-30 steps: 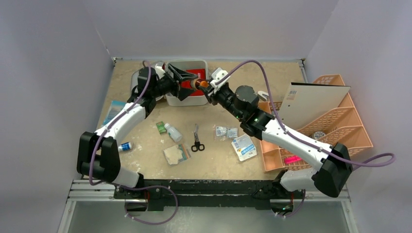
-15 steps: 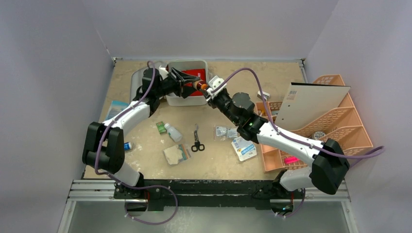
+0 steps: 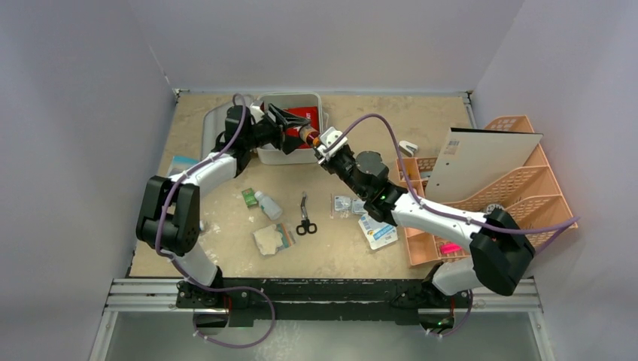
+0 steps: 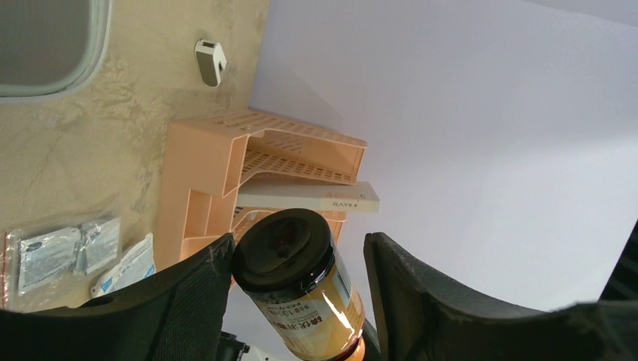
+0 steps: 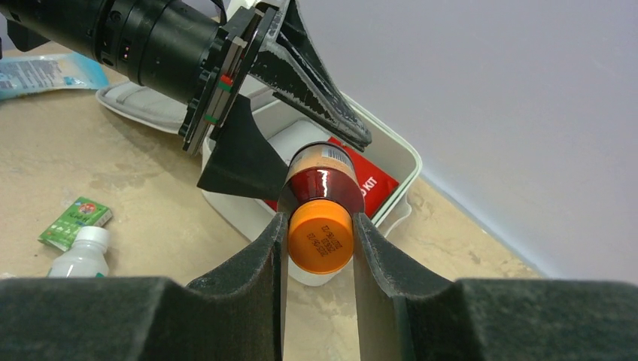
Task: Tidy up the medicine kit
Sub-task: Pick up the pill bottle at the center of the board.
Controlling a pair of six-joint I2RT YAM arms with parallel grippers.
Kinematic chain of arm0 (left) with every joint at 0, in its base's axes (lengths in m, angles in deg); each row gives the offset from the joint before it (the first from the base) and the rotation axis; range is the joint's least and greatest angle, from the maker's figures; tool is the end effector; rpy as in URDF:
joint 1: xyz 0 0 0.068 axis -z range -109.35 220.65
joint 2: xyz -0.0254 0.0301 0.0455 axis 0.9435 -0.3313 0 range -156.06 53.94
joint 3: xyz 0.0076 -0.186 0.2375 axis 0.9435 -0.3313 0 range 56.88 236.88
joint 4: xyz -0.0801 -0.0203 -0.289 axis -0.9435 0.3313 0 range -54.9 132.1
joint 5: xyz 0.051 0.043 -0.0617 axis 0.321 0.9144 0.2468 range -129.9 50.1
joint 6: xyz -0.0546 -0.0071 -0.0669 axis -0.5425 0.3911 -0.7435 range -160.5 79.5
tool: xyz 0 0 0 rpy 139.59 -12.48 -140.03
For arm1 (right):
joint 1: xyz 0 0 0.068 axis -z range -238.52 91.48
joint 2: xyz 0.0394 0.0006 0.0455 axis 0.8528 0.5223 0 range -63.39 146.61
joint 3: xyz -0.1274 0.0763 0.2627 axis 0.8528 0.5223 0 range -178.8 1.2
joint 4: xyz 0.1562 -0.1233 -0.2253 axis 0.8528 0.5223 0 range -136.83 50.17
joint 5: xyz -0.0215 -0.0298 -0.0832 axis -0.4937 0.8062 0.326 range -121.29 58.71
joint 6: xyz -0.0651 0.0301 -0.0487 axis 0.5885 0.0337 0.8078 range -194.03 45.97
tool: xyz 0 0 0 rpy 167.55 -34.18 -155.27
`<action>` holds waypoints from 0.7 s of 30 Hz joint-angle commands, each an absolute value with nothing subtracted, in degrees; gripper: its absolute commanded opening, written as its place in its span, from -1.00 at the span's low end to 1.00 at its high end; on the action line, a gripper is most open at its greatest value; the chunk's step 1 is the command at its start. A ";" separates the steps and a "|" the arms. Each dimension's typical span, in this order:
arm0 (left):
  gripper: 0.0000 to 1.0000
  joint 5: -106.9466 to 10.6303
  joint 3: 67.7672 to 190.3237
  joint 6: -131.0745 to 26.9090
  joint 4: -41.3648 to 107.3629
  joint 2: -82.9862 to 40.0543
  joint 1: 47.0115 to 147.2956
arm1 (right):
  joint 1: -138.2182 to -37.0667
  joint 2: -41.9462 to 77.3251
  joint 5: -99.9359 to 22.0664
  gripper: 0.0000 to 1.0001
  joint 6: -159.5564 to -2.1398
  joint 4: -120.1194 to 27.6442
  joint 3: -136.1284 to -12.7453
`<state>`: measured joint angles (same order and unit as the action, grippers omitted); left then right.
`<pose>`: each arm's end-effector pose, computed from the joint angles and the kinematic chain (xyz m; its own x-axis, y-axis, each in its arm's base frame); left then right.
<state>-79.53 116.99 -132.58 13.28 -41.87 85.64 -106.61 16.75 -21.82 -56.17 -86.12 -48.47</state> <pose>0.4186 -0.1625 0.2555 -0.7885 -0.5856 0.1881 -0.2604 0.0408 -0.9646 0.2731 0.2855 0.3324 0.2892 -0.1306 -0.9483 -0.5639 0.7772 -0.2790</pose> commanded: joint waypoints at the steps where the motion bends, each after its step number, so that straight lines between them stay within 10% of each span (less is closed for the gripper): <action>1: 0.24 -79.70 117.79 -138.20 4.97 -38.51 85.68 | -107.34 18.42 -23.00 -0.81 -51.99 -90.65 -47.24; 12: 0.28 -80.40 116.65 -147.37 -0.37 -40.91 86.55 | -107.72 20.74 -27.76 -0.81 -41.38 -95.20 -45.71; 21: -0.27 -79.64 114.18 -152.54 -10.32 -44.18 86.57 | -108.25 22.56 -27.54 -0.80 -32.23 -90.13 -48.06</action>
